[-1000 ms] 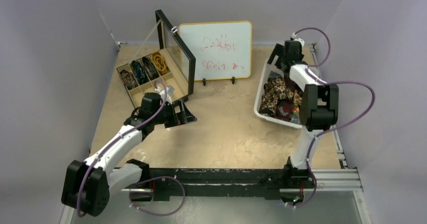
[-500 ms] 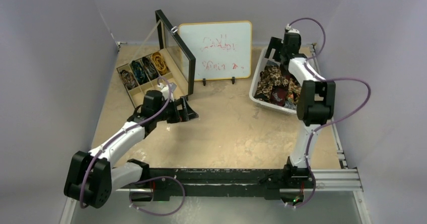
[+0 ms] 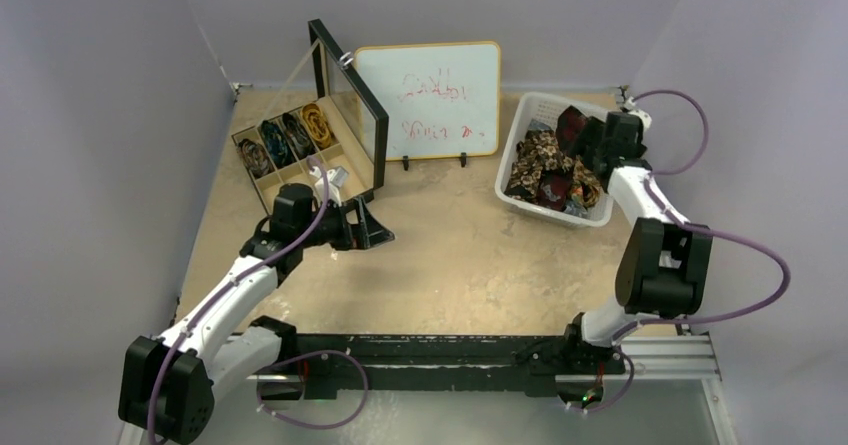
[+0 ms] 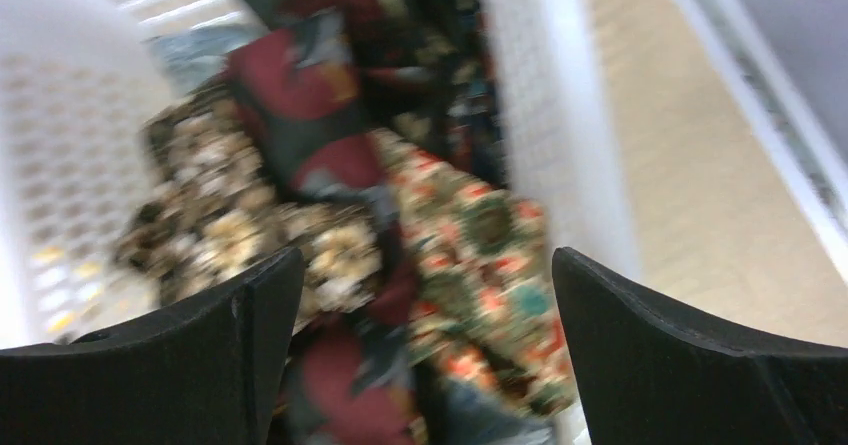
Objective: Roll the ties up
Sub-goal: Move the bin to the center of the board, then pick up the tie from the bin.
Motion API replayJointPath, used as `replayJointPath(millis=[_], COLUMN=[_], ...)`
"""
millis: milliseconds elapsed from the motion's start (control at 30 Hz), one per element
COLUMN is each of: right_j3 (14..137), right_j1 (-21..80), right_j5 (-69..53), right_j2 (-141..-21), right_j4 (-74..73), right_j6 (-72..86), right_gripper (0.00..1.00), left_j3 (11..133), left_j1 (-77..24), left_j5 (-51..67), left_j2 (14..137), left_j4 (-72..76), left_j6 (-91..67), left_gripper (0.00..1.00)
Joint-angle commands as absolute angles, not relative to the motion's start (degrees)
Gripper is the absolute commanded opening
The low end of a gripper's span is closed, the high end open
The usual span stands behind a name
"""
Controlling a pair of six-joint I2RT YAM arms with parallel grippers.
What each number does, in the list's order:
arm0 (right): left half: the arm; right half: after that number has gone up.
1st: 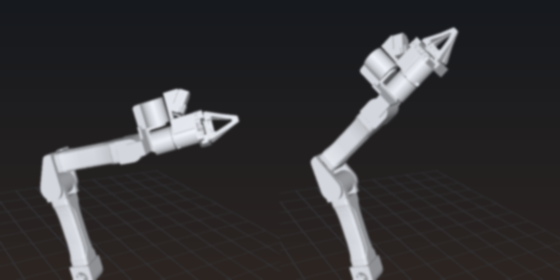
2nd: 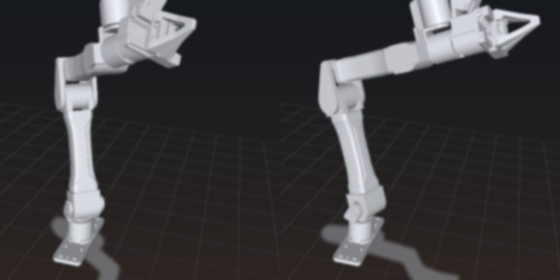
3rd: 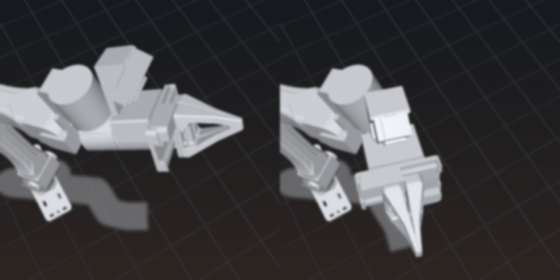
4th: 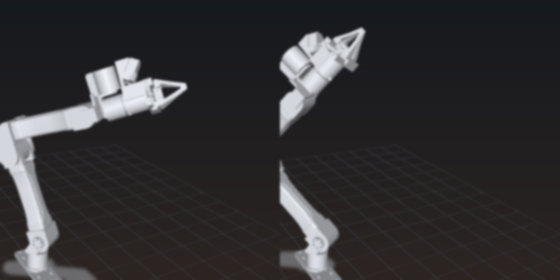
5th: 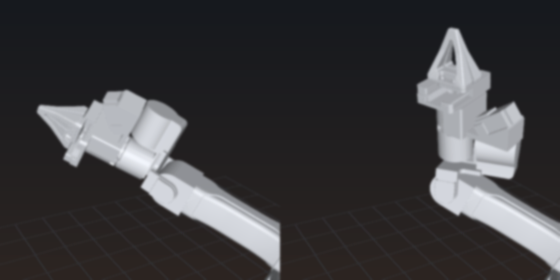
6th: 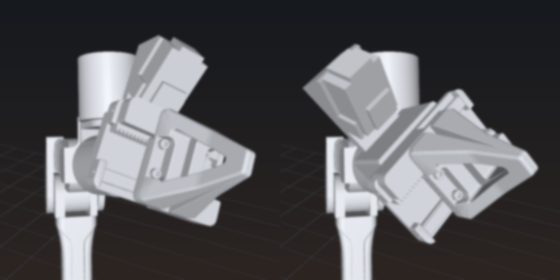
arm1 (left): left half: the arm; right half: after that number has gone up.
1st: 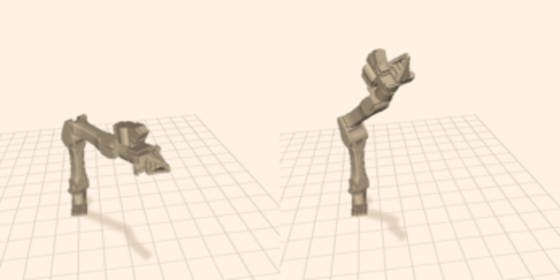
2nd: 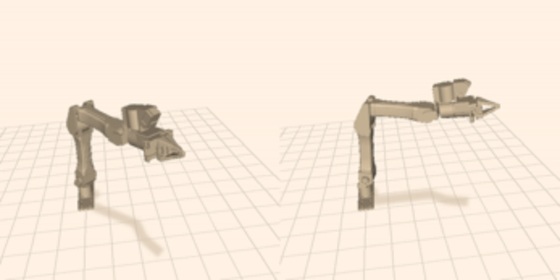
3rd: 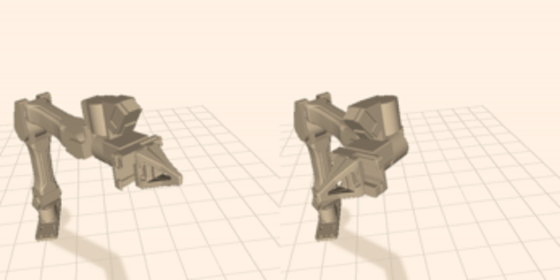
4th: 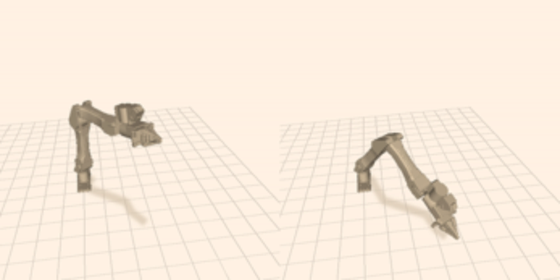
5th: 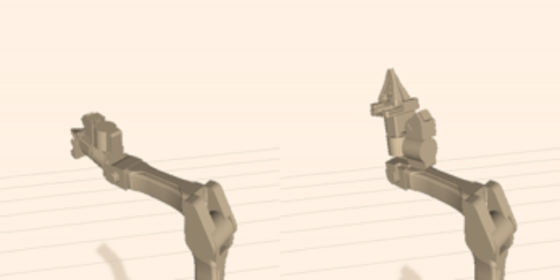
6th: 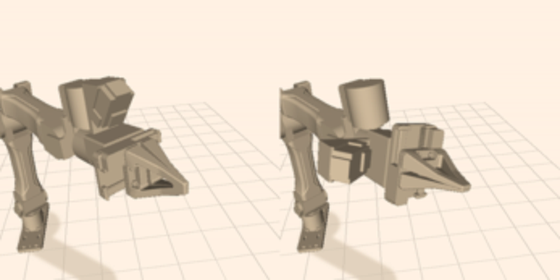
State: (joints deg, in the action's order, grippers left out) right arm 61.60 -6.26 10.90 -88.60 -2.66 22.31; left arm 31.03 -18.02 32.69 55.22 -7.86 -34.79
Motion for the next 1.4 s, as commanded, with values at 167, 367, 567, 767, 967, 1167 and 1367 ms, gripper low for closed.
replayJointPath(millis=[167,367,567,767,967,1167,1367], right_j3=[75.2,75.6,66.9,71.2,75.6,75.6,76.6], right_j1=[-12.8,-12.8,-12.7,-12.0,-10.3,-9.2,-9.2], right_j5=[13.6,-1.2,-8.0,-9.4,-6.3,-0.2,0.8], right_j2=[-102.3,-99.0,-93.6,-101.1,-107.5,-101.3,-95.3], right_j4=[-1.3,-1.8,-0.2,-4.6,-4.3,-3.6,-8.3], right_j6=[14.6,15.8,23.1,20.2,18.8,18.9,17.3], right_gripper=[0.96,0.95,0.86,0.85,0.65,0.24,0.20], left_j3=[33.4,33.4,32.7,33.0,33.3,33.9,34.9], left_j1=[-17.8,-17.8,-17.8,-17.8,-17.8,-17.8,-17.8], left_j5=[36.4,35.8,36.3,37.1,37.6,37.0,36.8], left_j2=[56.3,57.3,57.3,57.6,57.9,57.2,57.2], left_j4=[-7.9,-7.9,-7.2,-7.2,-7.6,-8.8,-10.0], left_j6=[-33.4,-32.6,-32.9,-32.3,-32.1,-31.8,-31.2], left_gripper=[0.95,0.95,0.95,0.95,0.95,0.95,0.95])
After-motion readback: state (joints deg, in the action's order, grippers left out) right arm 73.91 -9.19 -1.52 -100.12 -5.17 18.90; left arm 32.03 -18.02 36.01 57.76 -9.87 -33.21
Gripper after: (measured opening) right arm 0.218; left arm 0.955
